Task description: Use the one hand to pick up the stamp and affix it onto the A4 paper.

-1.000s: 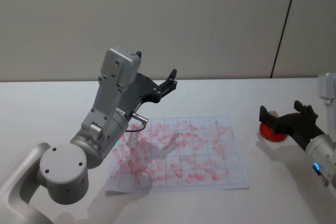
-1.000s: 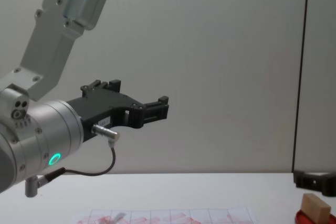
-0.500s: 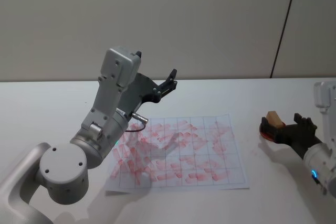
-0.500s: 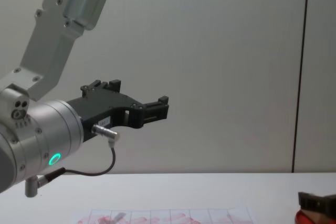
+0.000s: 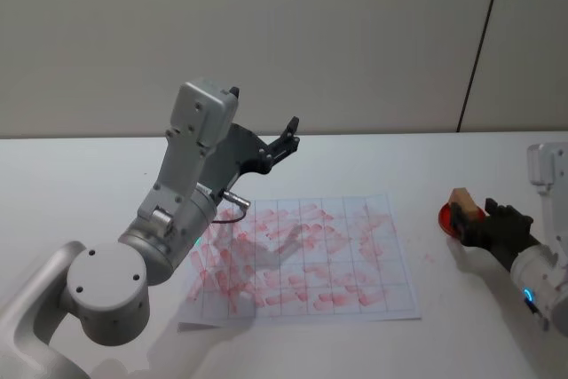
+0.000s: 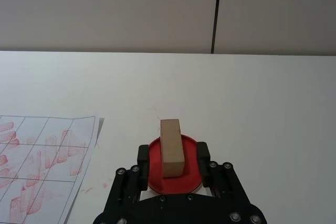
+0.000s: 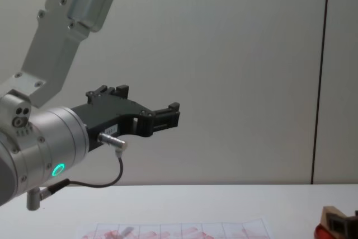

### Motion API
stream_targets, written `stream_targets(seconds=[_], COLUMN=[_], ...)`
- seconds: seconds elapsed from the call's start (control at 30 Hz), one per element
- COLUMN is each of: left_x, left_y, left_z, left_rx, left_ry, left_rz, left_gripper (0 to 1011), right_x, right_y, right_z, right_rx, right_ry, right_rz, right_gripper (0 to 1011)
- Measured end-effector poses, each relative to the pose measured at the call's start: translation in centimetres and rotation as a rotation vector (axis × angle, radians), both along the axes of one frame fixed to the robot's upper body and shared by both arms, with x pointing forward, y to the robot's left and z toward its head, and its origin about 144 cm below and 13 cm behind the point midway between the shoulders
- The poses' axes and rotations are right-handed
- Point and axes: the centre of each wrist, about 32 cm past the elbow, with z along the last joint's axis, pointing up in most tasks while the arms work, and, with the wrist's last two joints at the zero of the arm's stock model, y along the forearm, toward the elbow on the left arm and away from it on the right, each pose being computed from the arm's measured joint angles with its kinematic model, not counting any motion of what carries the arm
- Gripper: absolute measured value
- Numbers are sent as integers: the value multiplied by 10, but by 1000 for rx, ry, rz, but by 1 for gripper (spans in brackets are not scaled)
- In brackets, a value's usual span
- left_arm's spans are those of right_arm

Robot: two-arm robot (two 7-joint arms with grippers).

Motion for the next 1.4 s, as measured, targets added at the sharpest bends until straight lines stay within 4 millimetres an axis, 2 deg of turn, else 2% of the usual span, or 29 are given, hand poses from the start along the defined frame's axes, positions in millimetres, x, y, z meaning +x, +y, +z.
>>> stream_targets(seconds=[0.03, 0.27, 0.3, 0.4, 1.17, 1.4], left_x=[0, 0, 0, 0, 0, 0], left_y=[0, 0, 0, 0, 0, 0], left_z=[0, 0, 0, 0, 0, 0], left_rx=[0, 0, 0, 0, 0, 0], left_ry=[0, 0, 0, 0, 0, 0], left_rz=[0, 0, 0, 0, 0, 0], left_gripper=[1001, 1001, 1001, 1002, 1001, 1001], right_x=[0, 4, 4, 5, 12, 11], right_y=[0, -1, -1, -1, -3, -2], right_z=[0, -3, -3, -4, -8, 0], right_rx=[1, 4, 4, 4, 9, 18], right_ry=[0, 3, 3, 5, 49, 24], right_rz=[0, -1, -2, -3, -25, -18], right_gripper=[548, 343, 283, 222, 213, 213])
